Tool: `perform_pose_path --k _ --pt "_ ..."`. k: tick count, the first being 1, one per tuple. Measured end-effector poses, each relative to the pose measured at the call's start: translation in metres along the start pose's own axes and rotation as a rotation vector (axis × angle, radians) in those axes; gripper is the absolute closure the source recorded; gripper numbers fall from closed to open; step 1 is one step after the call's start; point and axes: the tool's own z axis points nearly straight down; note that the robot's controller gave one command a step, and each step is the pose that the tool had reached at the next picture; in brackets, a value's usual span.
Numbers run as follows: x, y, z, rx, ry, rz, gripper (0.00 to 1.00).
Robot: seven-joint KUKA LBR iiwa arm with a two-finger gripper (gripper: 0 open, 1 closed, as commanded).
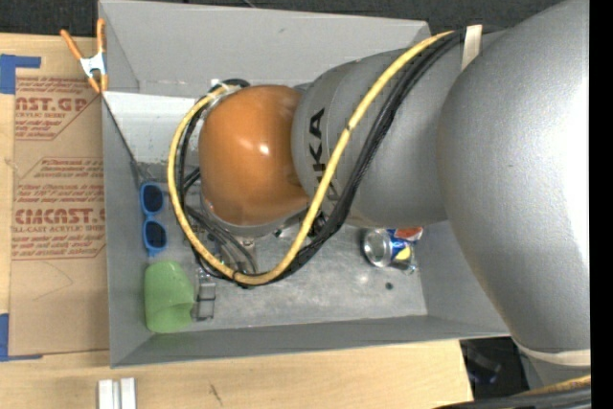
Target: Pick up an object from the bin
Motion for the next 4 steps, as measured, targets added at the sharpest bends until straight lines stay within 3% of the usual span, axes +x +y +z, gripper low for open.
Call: perform_pose_path --k 1,2,3,4 --pt "-0.009 0.009 0.084 0.002 -0.002 -0.148 0.0" --pt "-0.012 0.01 0.079 -0.001 -0.01 -0.146 1.0" --pt "-0.024 0.003 -0.013 -0.002 -0.017 -0.156 1.0" --pt "-0.018 -0.006 -0.125 -0.003 -0.017 -0.127 1.0"
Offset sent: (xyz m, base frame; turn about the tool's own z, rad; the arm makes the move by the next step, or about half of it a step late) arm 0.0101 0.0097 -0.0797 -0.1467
